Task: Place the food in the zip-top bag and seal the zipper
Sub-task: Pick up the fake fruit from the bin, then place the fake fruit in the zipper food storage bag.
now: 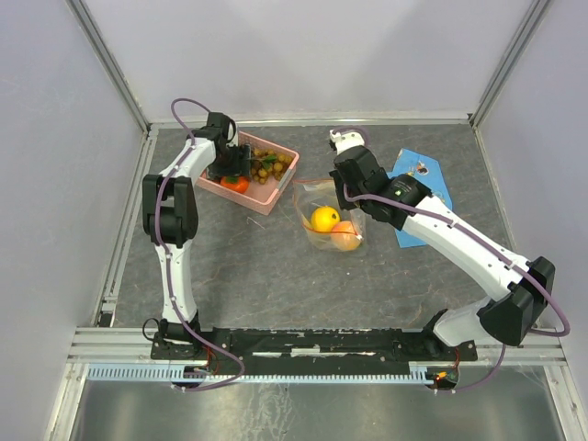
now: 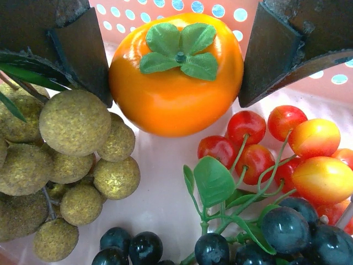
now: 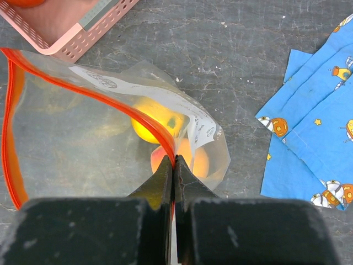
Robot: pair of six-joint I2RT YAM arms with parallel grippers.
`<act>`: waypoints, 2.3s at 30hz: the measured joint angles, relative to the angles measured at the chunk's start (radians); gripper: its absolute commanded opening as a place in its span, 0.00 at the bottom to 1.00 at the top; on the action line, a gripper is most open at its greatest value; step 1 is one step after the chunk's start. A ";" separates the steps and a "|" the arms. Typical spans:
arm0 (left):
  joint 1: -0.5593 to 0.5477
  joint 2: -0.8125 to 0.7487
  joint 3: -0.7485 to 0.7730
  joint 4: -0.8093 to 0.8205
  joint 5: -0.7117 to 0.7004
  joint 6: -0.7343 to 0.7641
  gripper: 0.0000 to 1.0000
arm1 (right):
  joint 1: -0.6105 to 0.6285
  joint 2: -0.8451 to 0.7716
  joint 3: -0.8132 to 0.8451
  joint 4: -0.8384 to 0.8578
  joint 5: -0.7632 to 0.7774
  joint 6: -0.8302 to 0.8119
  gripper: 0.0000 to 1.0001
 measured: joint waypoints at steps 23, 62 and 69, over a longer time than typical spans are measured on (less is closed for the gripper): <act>0.000 -0.299 -0.160 0.026 -0.028 -0.080 0.77 | 0.000 0.003 -0.003 0.028 -0.001 0.012 0.02; -0.537 -1.242 -0.867 0.645 0.085 -0.386 0.70 | -0.001 0.021 -0.033 0.133 -0.157 0.058 0.02; -0.639 -1.222 -0.945 0.777 0.024 -0.340 0.71 | -0.001 0.021 -0.034 0.138 -0.165 0.085 0.02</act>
